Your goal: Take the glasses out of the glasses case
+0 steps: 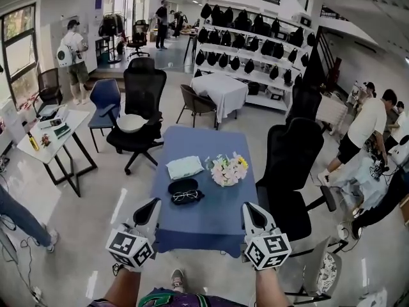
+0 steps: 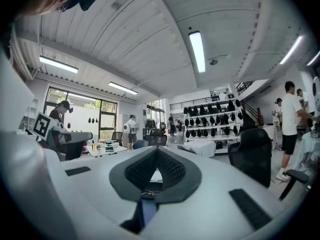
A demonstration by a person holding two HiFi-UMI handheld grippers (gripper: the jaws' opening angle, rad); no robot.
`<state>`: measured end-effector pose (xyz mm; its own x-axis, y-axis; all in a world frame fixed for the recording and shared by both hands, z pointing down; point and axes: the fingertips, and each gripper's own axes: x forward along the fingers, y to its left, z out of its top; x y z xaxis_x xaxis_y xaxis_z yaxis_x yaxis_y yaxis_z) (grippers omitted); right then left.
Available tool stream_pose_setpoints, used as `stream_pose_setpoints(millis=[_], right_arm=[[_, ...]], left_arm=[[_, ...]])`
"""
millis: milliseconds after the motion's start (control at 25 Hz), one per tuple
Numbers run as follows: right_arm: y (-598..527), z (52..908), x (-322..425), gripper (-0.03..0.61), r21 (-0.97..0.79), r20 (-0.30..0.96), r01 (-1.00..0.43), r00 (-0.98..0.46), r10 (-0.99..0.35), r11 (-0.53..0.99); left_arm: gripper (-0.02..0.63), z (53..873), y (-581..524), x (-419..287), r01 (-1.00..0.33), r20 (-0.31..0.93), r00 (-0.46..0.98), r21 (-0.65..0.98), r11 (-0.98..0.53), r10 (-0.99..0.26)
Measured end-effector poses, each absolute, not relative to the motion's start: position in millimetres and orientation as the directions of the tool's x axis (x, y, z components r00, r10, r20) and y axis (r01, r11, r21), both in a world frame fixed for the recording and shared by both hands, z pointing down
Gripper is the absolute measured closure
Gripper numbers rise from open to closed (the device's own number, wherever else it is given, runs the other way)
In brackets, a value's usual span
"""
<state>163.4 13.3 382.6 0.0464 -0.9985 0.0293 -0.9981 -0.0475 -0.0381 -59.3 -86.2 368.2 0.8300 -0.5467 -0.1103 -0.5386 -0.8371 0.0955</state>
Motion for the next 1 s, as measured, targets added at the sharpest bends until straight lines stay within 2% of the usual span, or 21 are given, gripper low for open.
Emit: stream_pose_setpoints(millis=[1000], right_arm=[[-145, 362, 137, 0.575, 0.081, 0.065, -0.997, 0.010, -0.998, -0.005]], left_arm=[[0.597, 358, -241, -39, -0.472, -0.150, 0.862, 0.108, -0.875, -0.483]])
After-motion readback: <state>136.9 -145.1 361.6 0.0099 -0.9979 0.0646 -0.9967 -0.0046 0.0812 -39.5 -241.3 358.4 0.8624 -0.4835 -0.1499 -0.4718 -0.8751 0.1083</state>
